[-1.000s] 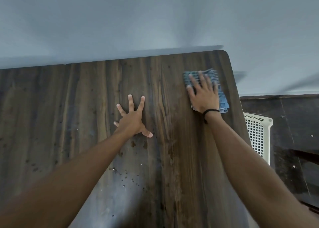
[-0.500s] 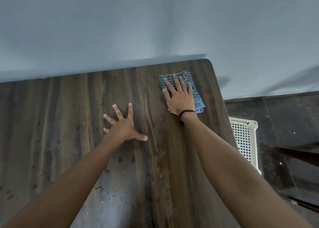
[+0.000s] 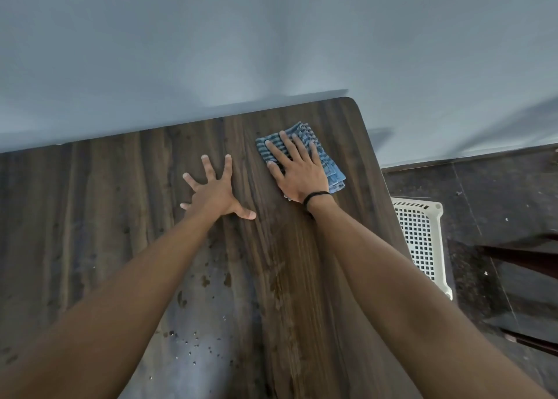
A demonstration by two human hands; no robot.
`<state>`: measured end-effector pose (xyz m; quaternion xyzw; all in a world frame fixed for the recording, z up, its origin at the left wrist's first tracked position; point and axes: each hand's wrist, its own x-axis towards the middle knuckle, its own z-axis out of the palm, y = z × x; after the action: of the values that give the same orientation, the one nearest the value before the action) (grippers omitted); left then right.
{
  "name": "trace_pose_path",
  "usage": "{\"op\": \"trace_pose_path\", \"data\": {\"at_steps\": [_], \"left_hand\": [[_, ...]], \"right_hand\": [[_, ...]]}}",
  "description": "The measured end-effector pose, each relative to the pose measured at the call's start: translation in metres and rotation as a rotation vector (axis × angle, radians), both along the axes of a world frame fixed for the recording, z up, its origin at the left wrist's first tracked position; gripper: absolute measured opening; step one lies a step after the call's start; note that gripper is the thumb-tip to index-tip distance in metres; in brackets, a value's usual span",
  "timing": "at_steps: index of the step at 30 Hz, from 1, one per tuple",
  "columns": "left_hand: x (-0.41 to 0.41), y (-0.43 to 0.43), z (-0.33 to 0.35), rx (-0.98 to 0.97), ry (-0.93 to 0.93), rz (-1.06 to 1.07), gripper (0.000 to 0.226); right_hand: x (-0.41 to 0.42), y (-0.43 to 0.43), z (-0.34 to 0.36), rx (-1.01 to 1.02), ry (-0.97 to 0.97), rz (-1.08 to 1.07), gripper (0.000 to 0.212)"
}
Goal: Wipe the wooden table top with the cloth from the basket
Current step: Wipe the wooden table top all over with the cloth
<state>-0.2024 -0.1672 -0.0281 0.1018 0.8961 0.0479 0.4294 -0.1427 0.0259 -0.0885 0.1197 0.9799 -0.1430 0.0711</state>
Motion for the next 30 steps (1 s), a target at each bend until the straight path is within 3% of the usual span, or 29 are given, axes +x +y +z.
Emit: {"op": "trace_pose_path", "data": {"at_steps": [4, 8, 9, 12, 13, 16, 17, 20, 21, 24, 25, 28, 30], "left_hand": [[-0.001, 0.000, -0.003, 0.019, 0.000, 0.006, 0.156], [0.000, -0.003, -0.003, 0.028, 0.016, 0.001, 0.155], [-0.001, -0.003, -0.003, 0.034, 0.014, -0.003, 0.154], [-0.001, -0.003, -0.004, 0.039, 0.017, 0.004, 0.153], [-0.001, -0.004, -0.005, 0.035, 0.021, 0.007, 0.153], [0.000, -0.003, -0.005, 0.041, 0.020, 0.009, 0.153], [0.000, -0.002, -0.005, 0.047, 0.017, 0.008, 0.153], [-0.001, -0.002, -0.005, 0.043, 0.019, 0.017, 0.153], [-0.001, -0.003, -0.005, 0.038, 0.020, 0.019, 0.153], [-0.001, -0.002, -0.006, 0.053, 0.021, 0.010, 0.153], [-0.002, -0.003, -0.006, 0.057, 0.021, 0.011, 0.153], [-0.002, -0.004, -0.008, 0.040, 0.026, 0.018, 0.154], [-0.003, -0.003, -0.009, 0.033, 0.021, 0.017, 0.154]], "right_hand": [[0.003, -0.003, -0.001, 0.010, -0.005, 0.019, 0.059], [0.014, 0.011, 0.001, 0.041, 0.019, 0.313, 0.057], [0.011, 0.017, 0.002, 0.037, 0.026, 0.242, 0.057], [-0.008, 0.015, 0.000, -0.011, 0.047, -0.273, 0.059], [-0.014, 0.007, -0.001, -0.013, 0.036, -0.273, 0.060], [-0.017, 0.010, 0.000, 0.008, 0.019, 0.092, 0.058], [-0.020, 0.020, 0.002, 0.003, 0.030, 0.072, 0.058], [-0.037, 0.025, 0.001, -0.033, 0.029, -0.355, 0.059], [-0.042, 0.015, 0.002, -0.037, 0.009, -0.347, 0.060], [-0.047, 0.017, 0.003, -0.006, 0.000, 0.014, 0.059], [-0.052, 0.030, 0.004, -0.012, 0.018, 0.006, 0.059], [-0.069, 0.050, 0.004, -0.038, 0.015, -0.423, 0.060], [-0.075, 0.023, 0.005, -0.016, 0.000, -0.337, 0.059]]}}
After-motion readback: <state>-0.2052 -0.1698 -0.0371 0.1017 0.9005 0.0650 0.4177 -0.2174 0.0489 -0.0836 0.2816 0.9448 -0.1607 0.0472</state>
